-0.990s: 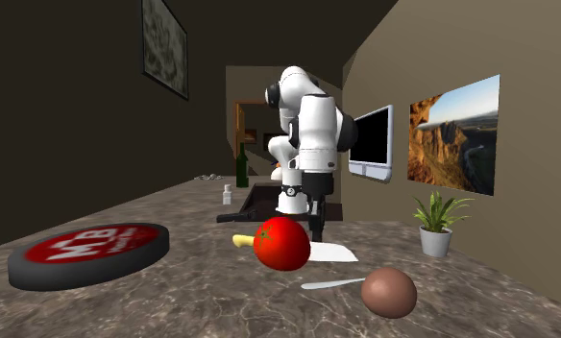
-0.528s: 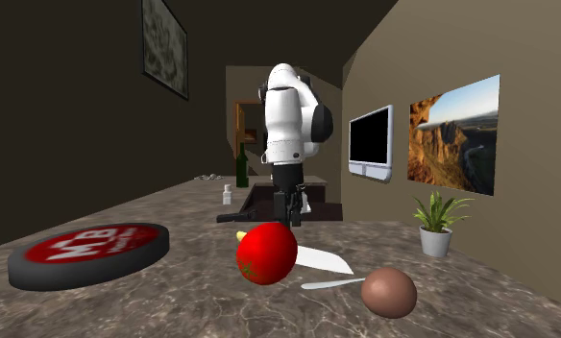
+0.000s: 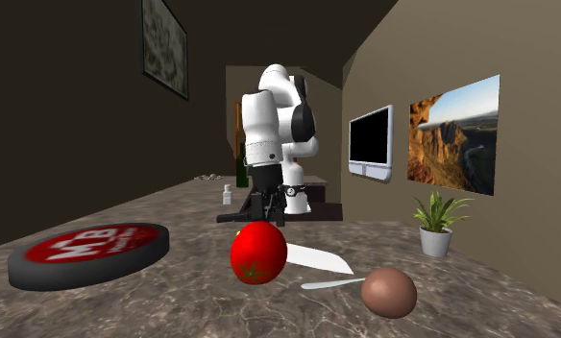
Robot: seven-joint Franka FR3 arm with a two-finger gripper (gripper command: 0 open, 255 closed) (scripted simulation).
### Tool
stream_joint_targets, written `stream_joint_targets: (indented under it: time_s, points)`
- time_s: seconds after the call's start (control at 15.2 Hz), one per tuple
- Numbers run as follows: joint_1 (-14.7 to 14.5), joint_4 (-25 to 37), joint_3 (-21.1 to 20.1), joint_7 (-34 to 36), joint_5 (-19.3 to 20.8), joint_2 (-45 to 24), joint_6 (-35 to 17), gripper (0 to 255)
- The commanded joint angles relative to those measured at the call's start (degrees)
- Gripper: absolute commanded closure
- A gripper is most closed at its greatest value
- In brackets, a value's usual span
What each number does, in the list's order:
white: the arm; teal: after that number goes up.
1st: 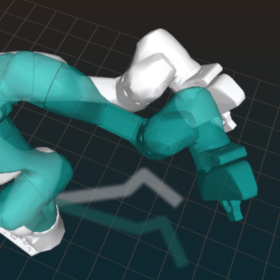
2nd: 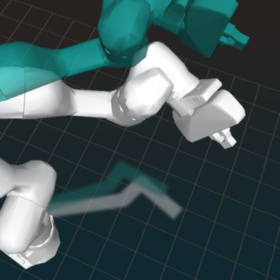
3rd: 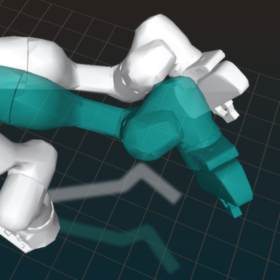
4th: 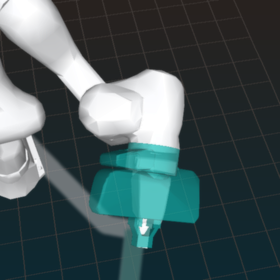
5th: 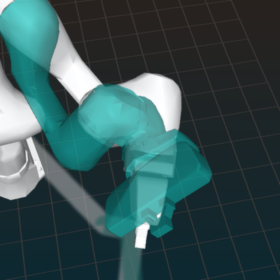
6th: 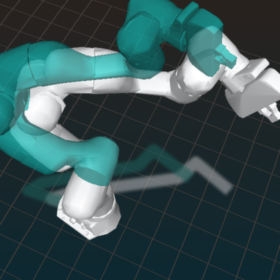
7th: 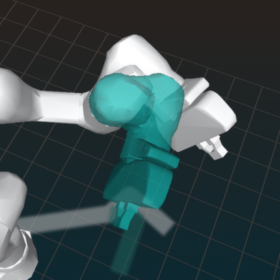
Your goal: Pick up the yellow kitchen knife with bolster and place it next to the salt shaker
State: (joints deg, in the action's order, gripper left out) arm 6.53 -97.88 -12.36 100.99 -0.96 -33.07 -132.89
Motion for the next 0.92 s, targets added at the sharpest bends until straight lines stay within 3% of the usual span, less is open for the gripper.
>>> stream_joint_targets:
  time_s: [0.0, 0.59, 0.66, 0.86]
  points:
    - [0.0, -0.9, 0.3, 0.0, 0.1, -1.5, -1.4, 0]
    - [-0.3, -0.9, 0.4, 0.1, 0.1, -2.3, -2.2, 0]
    - [-0.5, -0.7, 0.4, 0.3, 0.2, -2.6, -2.3, 255]
    - [-0.8, -1.7, 0.2, 1.0, 0.1, -1.5, -2.3, 255]
